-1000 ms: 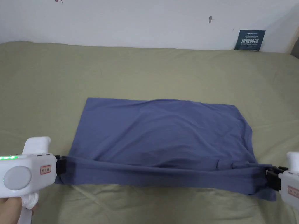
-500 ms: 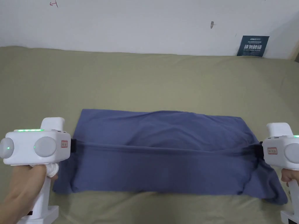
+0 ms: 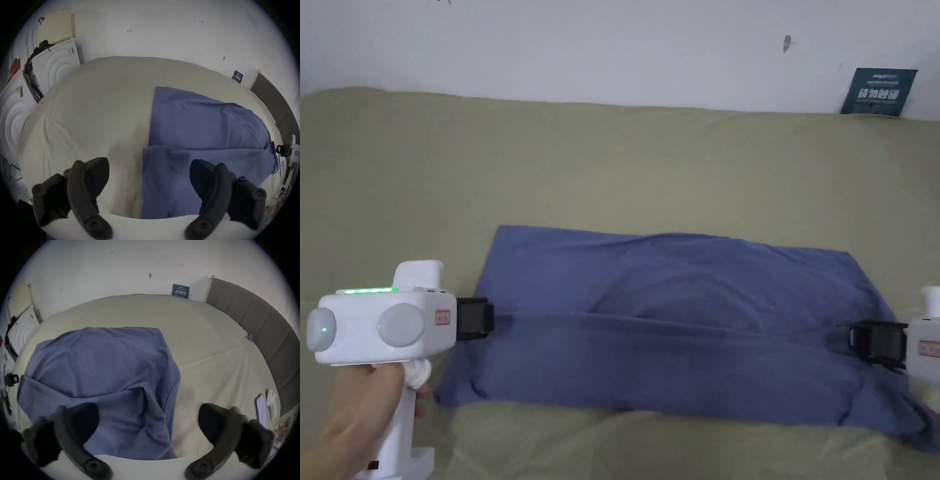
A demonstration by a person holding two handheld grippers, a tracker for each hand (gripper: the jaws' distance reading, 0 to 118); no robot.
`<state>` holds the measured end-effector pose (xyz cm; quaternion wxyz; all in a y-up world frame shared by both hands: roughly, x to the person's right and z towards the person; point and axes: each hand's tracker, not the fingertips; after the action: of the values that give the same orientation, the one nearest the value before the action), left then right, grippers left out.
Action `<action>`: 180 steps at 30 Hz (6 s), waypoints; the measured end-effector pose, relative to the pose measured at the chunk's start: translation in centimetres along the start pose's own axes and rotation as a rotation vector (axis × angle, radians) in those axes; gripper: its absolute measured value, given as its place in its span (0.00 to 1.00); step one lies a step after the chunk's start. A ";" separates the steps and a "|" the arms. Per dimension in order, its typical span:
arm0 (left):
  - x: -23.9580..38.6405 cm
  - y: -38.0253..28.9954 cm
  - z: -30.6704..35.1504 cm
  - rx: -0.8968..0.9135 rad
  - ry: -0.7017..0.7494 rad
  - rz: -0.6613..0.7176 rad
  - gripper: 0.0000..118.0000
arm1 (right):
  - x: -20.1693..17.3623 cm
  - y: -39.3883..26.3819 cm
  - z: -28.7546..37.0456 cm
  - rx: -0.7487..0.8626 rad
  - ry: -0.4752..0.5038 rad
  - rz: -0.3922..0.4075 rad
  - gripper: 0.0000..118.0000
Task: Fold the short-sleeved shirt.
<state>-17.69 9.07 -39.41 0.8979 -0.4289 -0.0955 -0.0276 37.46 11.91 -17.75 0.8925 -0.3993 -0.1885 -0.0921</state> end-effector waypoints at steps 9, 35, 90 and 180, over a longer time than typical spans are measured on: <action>0.9 -2.9 5.1 -0.061 -0.065 -0.023 0.00 | 0.6 -3.9 3.9 0.057 0.031 0.036 0.00; 2.7 -5.0 2.2 -0.141 -0.062 -0.033 0.04 | 1.8 -7.1 -1.4 -0.106 0.042 0.039 0.18; 5.7 -1.2 7.7 0.138 -0.041 -0.078 0.00 | -4.2 -3.3 6.5 0.198 0.027 0.025 0.01; -1.6 -12.0 11.1 0.006 -0.057 -0.092 0.04 | 3.8 -13.4 11.1 -0.022 0.120 -0.019 0.04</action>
<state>-22.46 10.06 -23.76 0.8938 -0.4222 -0.1408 -0.0564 33.79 11.20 -0.32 0.8968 -0.4012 -0.1372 -0.1265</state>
